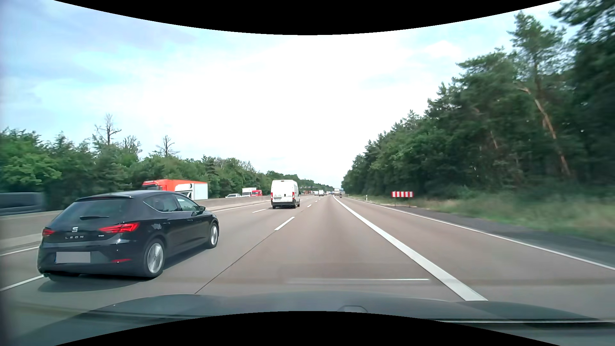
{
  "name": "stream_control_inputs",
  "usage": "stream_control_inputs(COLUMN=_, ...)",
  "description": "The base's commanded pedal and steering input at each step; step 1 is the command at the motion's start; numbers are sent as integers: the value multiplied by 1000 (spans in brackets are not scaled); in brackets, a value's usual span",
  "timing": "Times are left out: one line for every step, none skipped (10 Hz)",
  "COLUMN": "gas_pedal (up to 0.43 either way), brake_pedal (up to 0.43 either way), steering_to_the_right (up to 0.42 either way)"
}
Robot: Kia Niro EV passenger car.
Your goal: Follow the waypoints while adhering to traffic rules and regulations
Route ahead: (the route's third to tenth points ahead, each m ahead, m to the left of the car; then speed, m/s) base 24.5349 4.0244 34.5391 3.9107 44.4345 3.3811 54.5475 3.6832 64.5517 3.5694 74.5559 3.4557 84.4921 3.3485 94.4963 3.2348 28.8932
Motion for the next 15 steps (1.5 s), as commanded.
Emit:
stream_control_inputs(gas_pedal=130, brake_pedal=0, steering_to_the_right=-3)
stream_control_inputs(gas_pedal=130, brake_pedal=0, steering_to_the_right=-3)
stream_control_inputs(gas_pedal=130, brake_pedal=0, steering_to_the_right=-3)
stream_control_inputs(gas_pedal=130, brake_pedal=0, steering_to_the_right=-3)
stream_control_inputs(gas_pedal=130, brake_pedal=0, steering_to_the_right=-3)
stream_control_inputs(gas_pedal=130, brake_pedal=0, steering_to_the_right=-3)
stream_control_inputs(gas_pedal=130, brake_pedal=0, steering_to_the_right=-3)
stream_control_inputs(gas_pedal=130, brake_pedal=0, steering_to_the_right=-3)
stream_control_inputs(gas_pedal=130, brake_pedal=0, steering_to_the_right=-4)
stream_control_inputs(gas_pedal=130, brake_pedal=0, steering_to_the_right=-4)
stream_control_inputs(gas_pedal=130, brake_pedal=0, steering_to_the_right=-4)
stream_control_inputs(gas_pedal=130, brake_pedal=0, steering_to_the_right=-4)
stream_control_inputs(gas_pedal=130, brake_pedal=0, steering_to_the_right=-4)
stream_control_inputs(gas_pedal=130, brake_pedal=0, steering_to_the_right=-4)
stream_control_inputs(gas_pedal=130, brake_pedal=0, steering_to_the_right=-4)
